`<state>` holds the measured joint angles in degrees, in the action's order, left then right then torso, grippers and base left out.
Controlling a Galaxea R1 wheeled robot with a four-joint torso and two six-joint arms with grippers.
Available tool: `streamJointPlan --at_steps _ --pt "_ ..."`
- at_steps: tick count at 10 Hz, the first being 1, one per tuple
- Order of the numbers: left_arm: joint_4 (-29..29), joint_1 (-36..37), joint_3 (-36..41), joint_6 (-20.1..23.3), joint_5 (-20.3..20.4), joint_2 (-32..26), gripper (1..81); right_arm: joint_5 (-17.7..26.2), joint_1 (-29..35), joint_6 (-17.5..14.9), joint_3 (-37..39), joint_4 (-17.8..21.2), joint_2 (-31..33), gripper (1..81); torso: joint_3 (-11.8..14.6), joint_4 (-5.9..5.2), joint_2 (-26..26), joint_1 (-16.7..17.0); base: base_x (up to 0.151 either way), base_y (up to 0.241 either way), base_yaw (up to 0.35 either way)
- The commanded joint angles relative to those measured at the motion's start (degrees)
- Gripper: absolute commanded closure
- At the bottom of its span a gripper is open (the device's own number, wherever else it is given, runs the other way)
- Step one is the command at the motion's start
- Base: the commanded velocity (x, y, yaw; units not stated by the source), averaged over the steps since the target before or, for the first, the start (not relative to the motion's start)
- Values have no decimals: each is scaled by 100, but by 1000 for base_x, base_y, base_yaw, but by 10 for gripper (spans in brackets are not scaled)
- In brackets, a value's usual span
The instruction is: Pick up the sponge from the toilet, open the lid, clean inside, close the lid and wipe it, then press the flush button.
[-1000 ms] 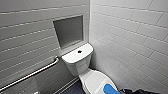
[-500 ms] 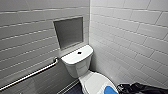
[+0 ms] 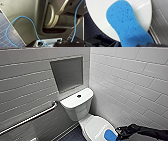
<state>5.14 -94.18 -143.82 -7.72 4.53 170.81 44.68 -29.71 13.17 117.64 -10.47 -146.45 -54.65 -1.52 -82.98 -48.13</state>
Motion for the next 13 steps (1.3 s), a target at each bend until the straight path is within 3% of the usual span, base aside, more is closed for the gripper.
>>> streamJointPlan --at_steps 1,4,8,13 --pt "13 -149 48 16 -462 23 10 533 856 72 232 -262 -80 10 0 0 0 0 0 0 0" --pt "-40 -149 47 16 -462 -3 10 551 909 80 530 -526 -563 10 -2 0 0 0 0 0 0" --pt "-49 -149 47 7 -462 -21 10 463 373 72 1251 -983 -1179 10 -2 0 0 -2 0 0 0" --pt "-31 -140 56 7 -462 -3 10 323 206 81 1533 -1018 -1267 10 -2 0 -2 -2 0 0 0"
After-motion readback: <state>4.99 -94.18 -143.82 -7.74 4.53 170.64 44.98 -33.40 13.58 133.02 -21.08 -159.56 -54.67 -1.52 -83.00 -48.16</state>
